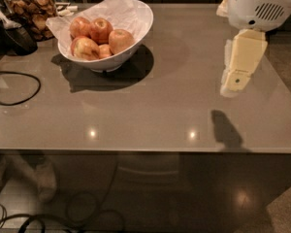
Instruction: Pick apple from white bowl
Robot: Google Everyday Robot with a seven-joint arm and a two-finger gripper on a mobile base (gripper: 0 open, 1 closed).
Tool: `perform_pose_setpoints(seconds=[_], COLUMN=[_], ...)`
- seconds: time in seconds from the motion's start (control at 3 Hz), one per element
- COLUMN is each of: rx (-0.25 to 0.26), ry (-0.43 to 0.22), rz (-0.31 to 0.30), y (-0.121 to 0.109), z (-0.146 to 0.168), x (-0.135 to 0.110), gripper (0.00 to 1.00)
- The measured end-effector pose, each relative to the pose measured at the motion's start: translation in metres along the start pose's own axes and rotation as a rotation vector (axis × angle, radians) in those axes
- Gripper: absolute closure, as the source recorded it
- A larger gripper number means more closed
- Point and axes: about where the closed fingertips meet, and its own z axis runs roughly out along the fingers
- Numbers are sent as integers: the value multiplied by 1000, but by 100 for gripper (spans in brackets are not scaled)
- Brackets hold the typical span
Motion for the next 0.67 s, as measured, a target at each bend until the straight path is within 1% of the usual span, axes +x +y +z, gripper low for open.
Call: perform_pose_setpoints(seconds=[0.33, 0.67], rx=[4, 0], ry=[-3, -103], rz=[2, 93], y=[0, -31], z=[0, 11], x=[0, -15], gripper=[0, 0])
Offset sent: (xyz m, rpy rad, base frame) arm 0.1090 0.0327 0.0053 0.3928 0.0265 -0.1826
